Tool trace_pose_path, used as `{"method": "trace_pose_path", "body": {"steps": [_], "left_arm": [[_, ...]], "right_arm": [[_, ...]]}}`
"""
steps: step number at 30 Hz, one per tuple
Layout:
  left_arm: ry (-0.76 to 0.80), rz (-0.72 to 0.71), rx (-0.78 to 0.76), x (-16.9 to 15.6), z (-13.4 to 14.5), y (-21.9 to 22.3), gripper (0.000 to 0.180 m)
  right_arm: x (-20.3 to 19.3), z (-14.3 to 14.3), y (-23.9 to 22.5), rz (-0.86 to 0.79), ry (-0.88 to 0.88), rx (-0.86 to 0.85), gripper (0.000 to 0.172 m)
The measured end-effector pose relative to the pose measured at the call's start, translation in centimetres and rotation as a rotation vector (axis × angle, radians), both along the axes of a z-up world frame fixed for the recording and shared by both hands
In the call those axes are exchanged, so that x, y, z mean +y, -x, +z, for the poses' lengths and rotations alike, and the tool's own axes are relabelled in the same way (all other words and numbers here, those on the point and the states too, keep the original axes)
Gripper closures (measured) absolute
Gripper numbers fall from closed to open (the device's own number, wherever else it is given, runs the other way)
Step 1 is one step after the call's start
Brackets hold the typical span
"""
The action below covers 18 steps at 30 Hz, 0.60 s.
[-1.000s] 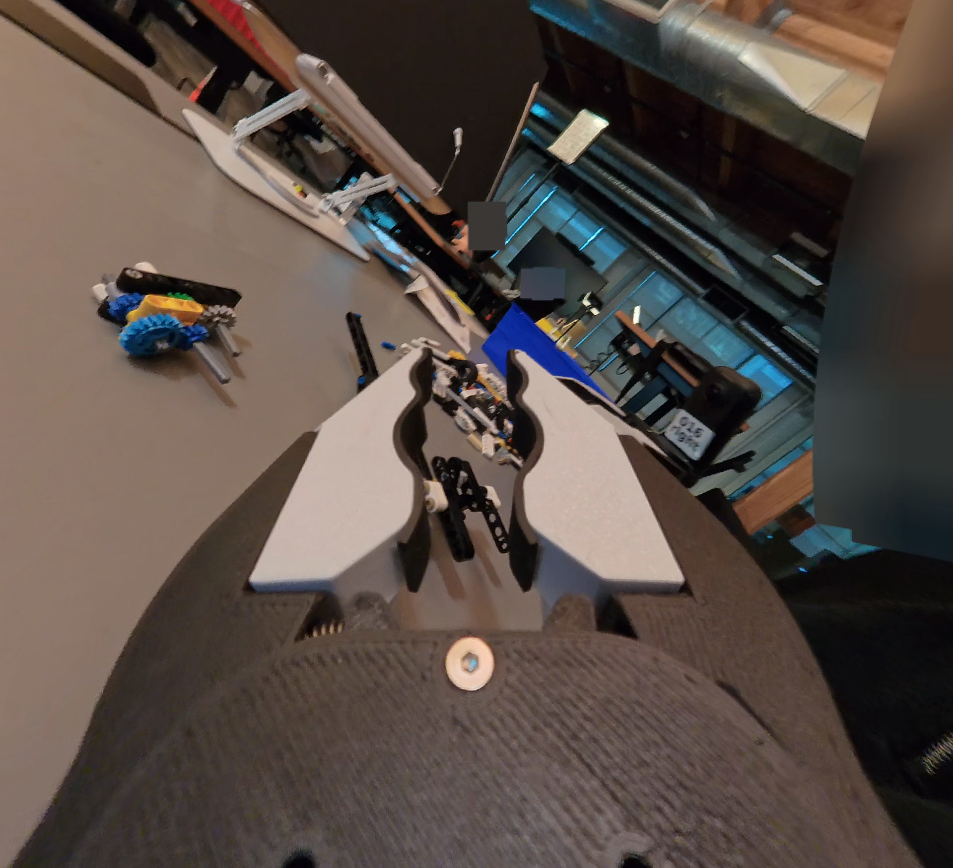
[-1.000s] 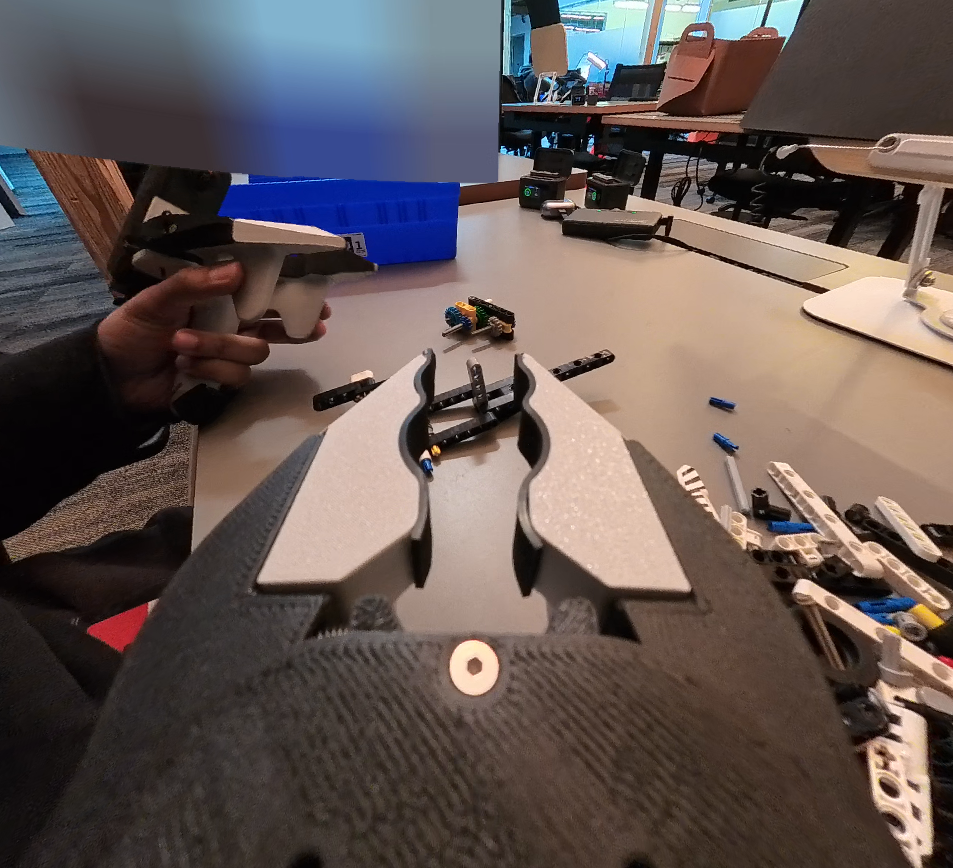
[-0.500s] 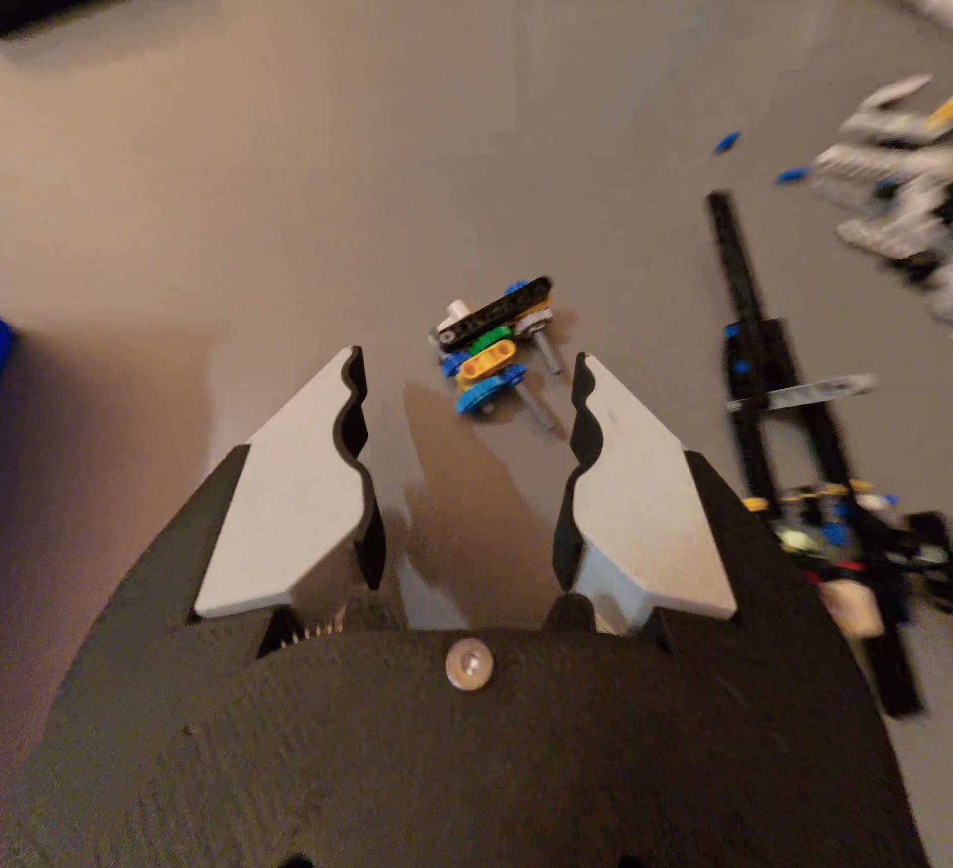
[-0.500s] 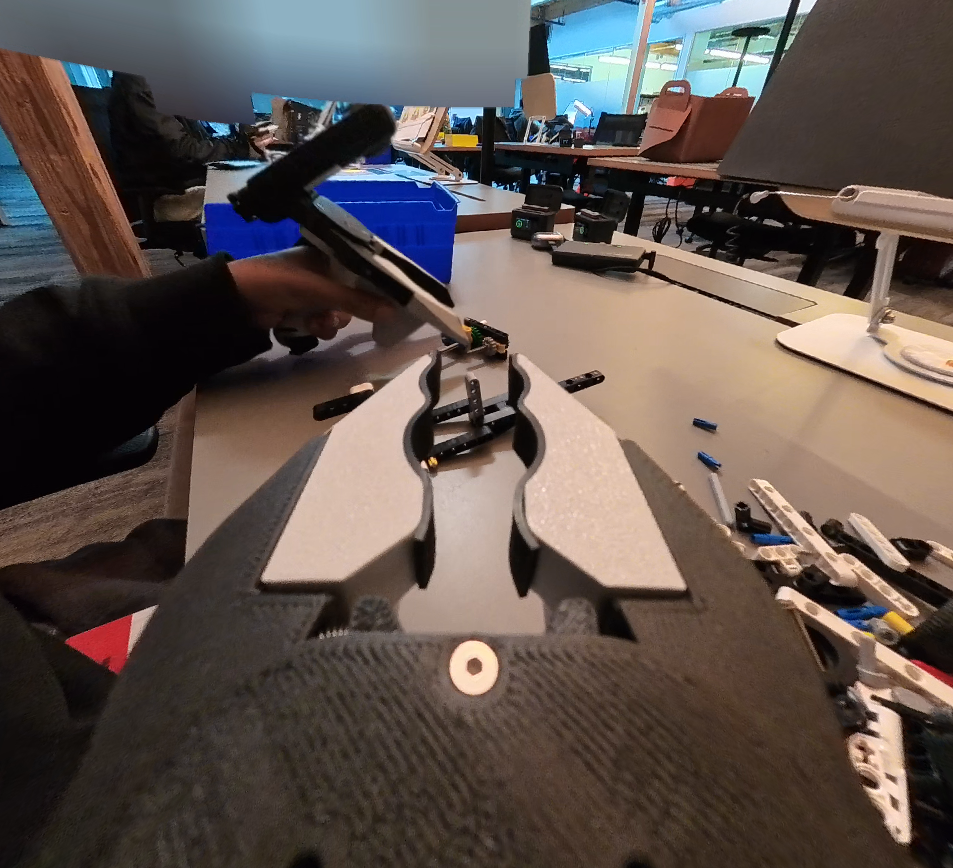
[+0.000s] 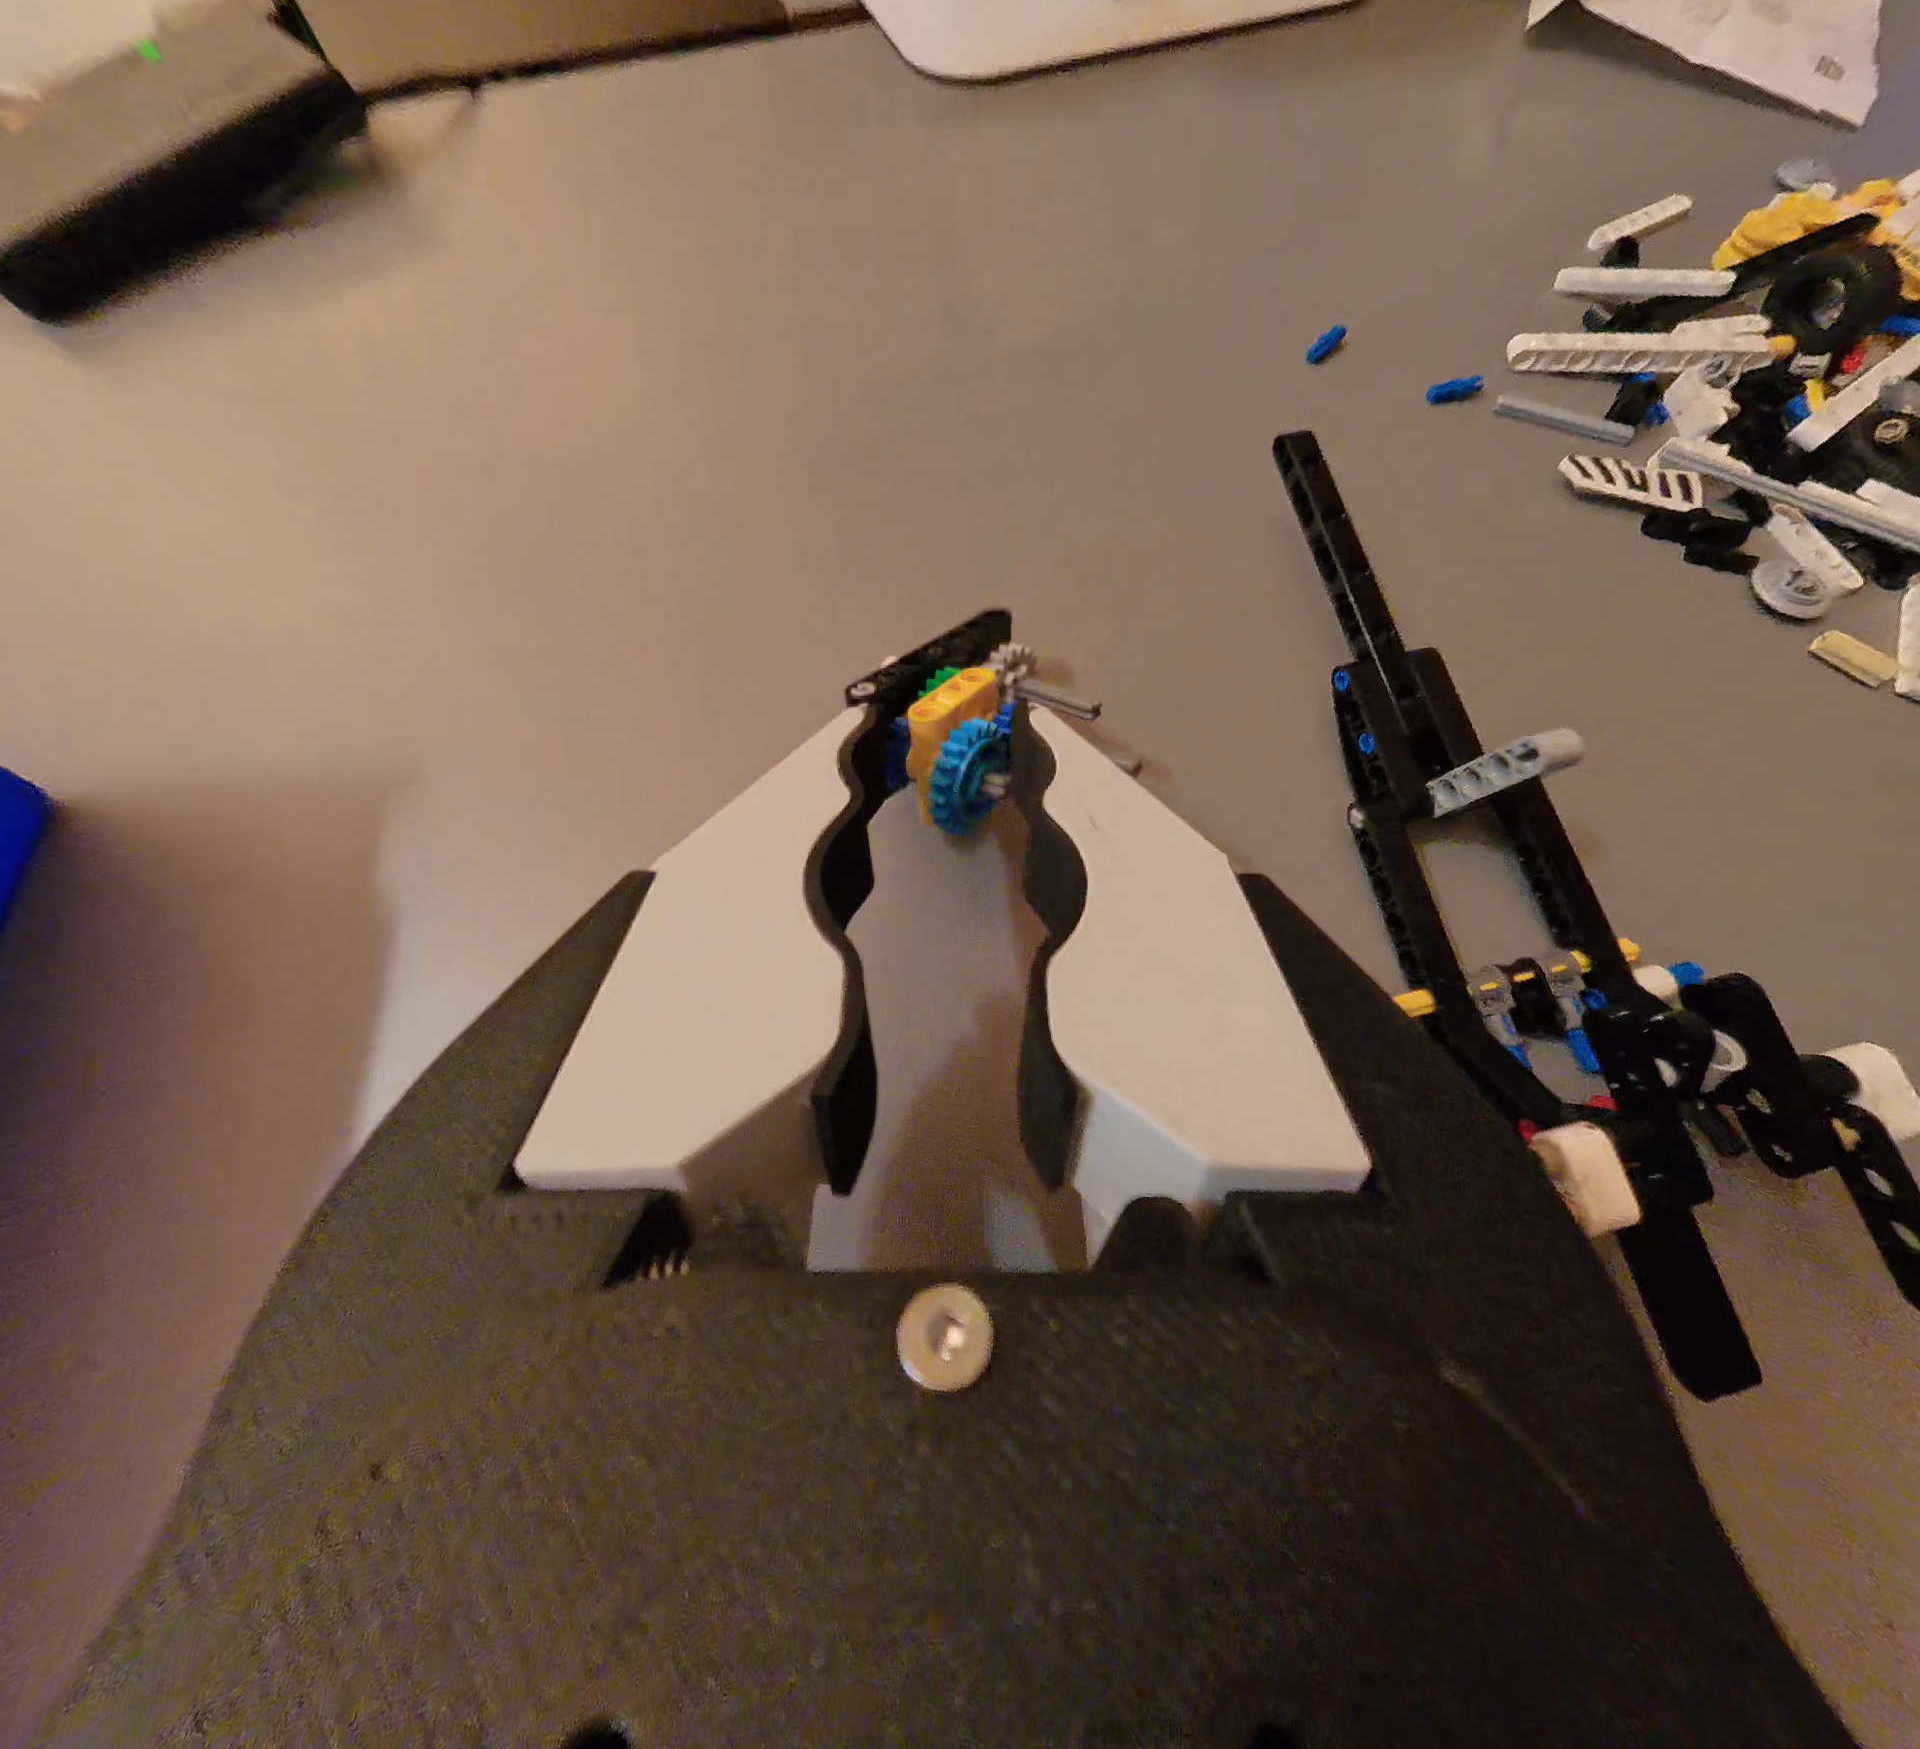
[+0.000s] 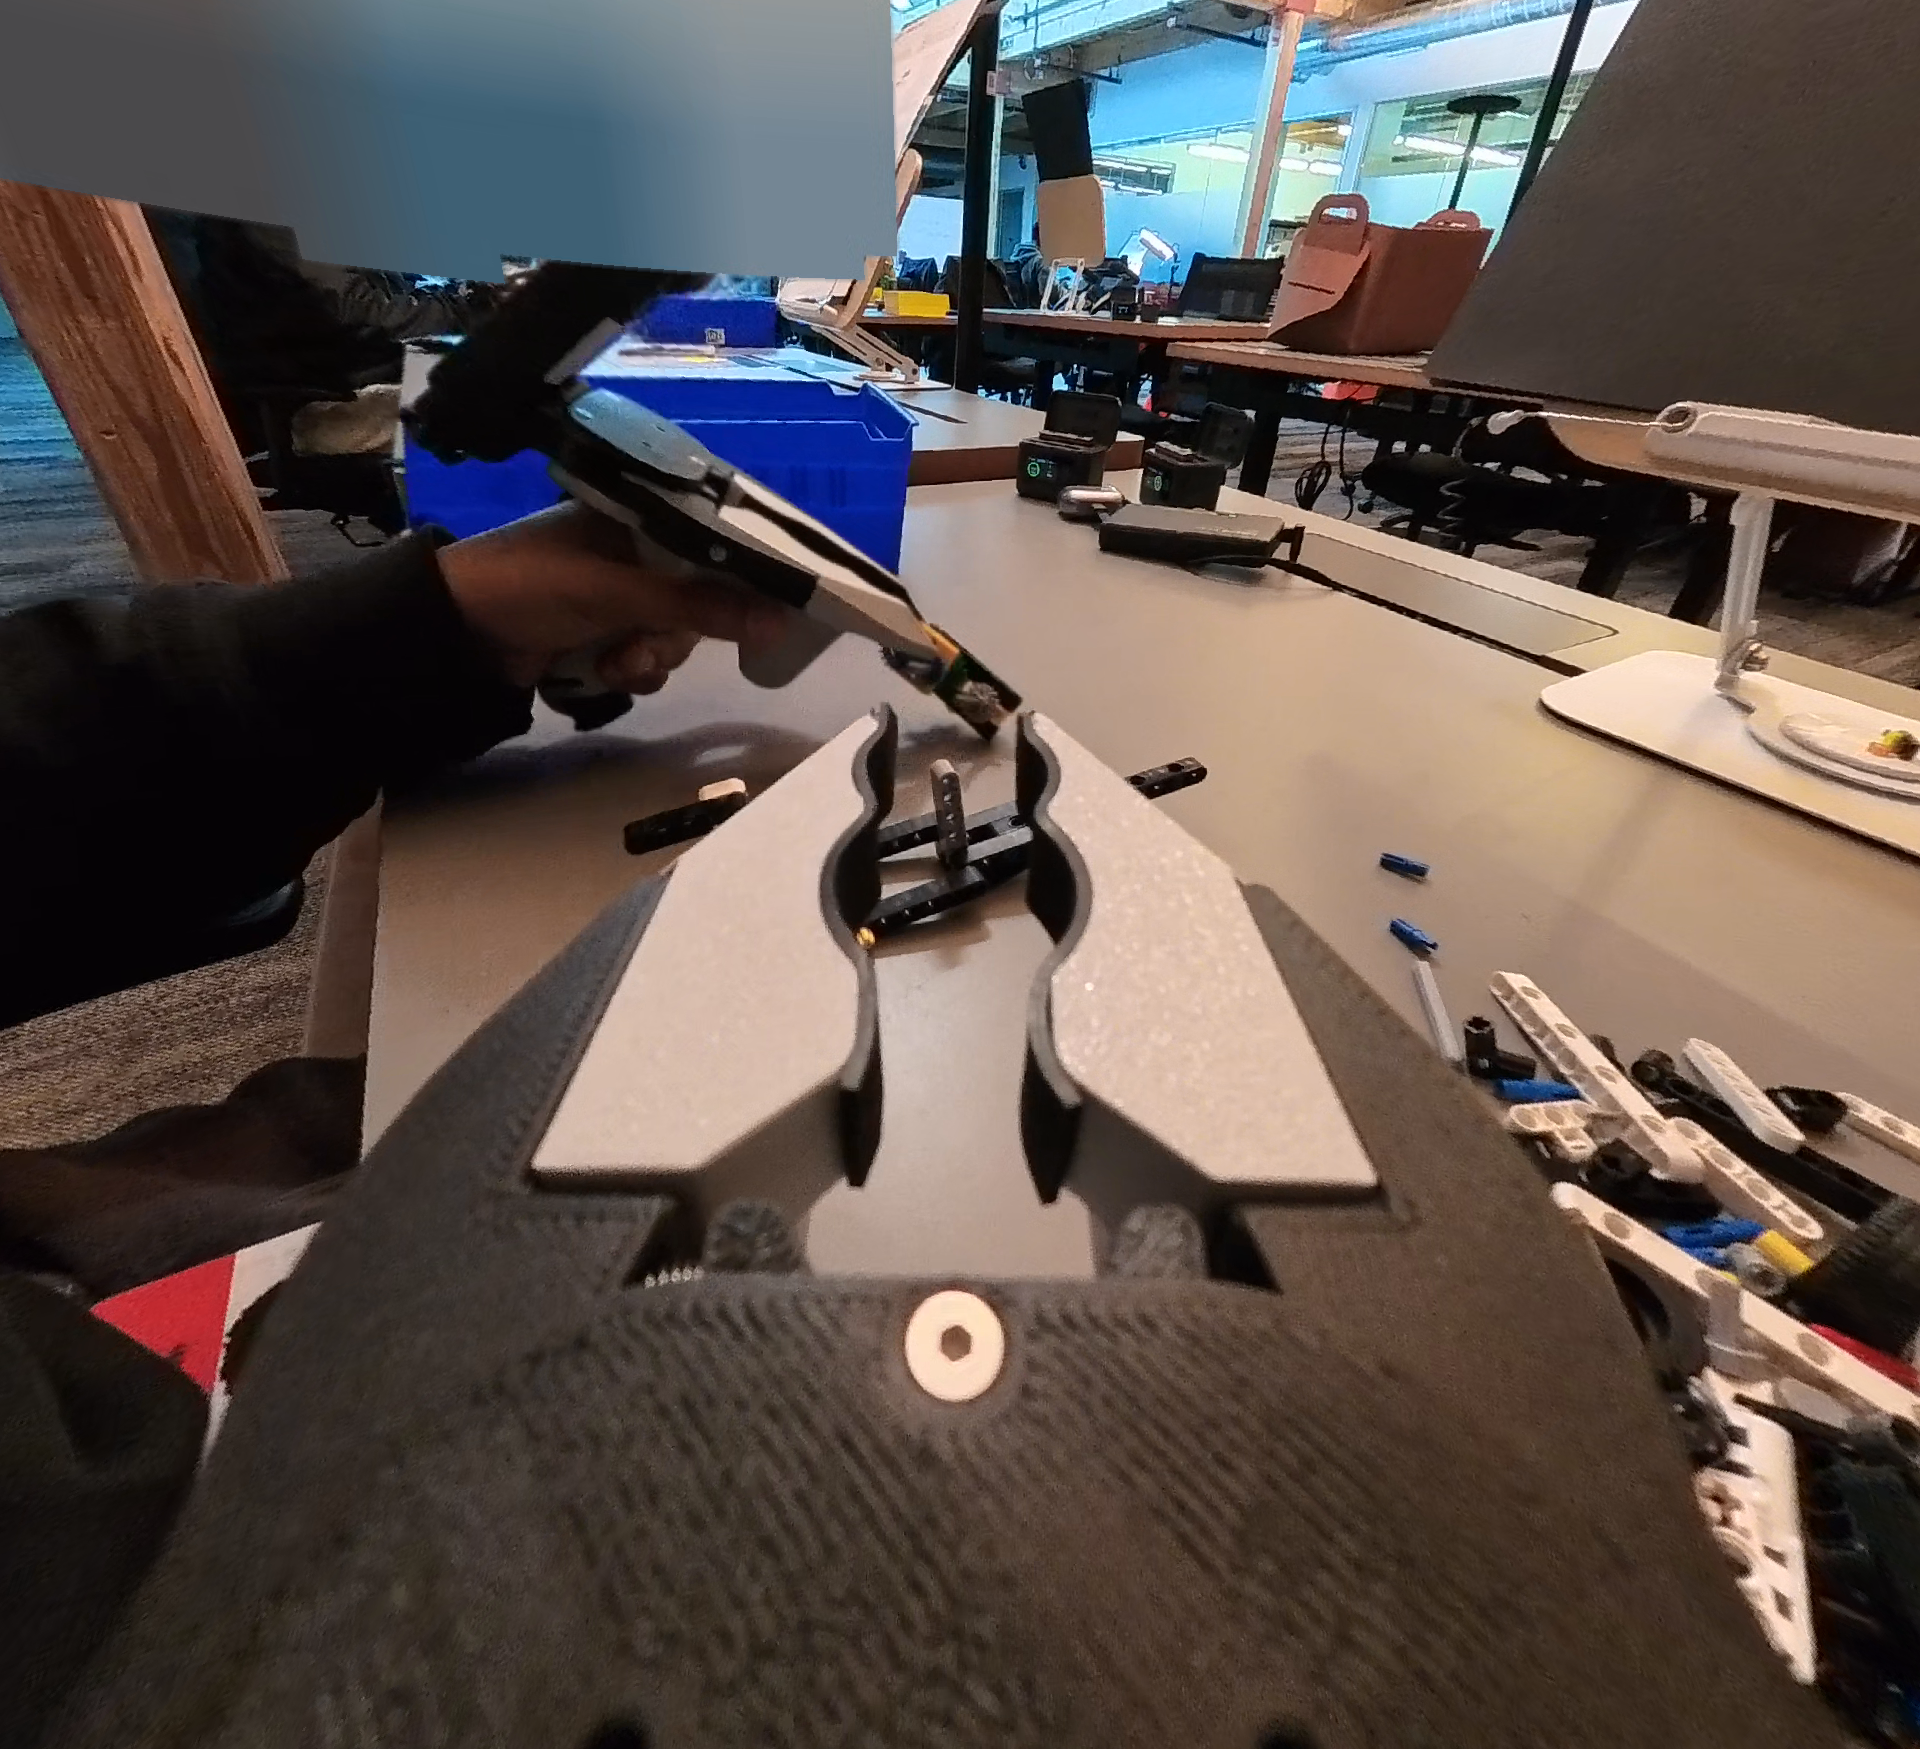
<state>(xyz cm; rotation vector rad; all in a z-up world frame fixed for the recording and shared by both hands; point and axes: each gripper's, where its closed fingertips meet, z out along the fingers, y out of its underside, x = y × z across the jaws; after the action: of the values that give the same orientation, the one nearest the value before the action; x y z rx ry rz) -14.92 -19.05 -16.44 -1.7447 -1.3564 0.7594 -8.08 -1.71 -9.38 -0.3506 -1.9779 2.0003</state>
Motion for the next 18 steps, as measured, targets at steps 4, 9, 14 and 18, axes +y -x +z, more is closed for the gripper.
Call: {"method": "trace_pose_path", "body": {"steps": [4, 9, 14, 18], "left_arm": [[0.058, 0.004, 0.078, 0.4, 1.7, -0.4, 0.161], [-0.013, -0.054, 0.104, 2.4, 3.9, -1.5, 0.161], [-0.293, -0.247, 0.14, 7.7, 8.2, -4.1, 0.162], [-0.401, -0.377, 0.14, 11.5, 9.7, -5.8, 0.162]], "right_arm": [[0.1, 0.2, 0.0, -0.007, 0.01, 0.008, 0.153], [0.3, 0.6, -0.3, -0.022, 0.023, 0.049, 0.153], [0.4, 1.2, -1.2, -0.055, -0.024, 0.209, 0.152], [0.9, 2.3, -1.6, -0.173, -0.122, 0.445, 0.153]]}}
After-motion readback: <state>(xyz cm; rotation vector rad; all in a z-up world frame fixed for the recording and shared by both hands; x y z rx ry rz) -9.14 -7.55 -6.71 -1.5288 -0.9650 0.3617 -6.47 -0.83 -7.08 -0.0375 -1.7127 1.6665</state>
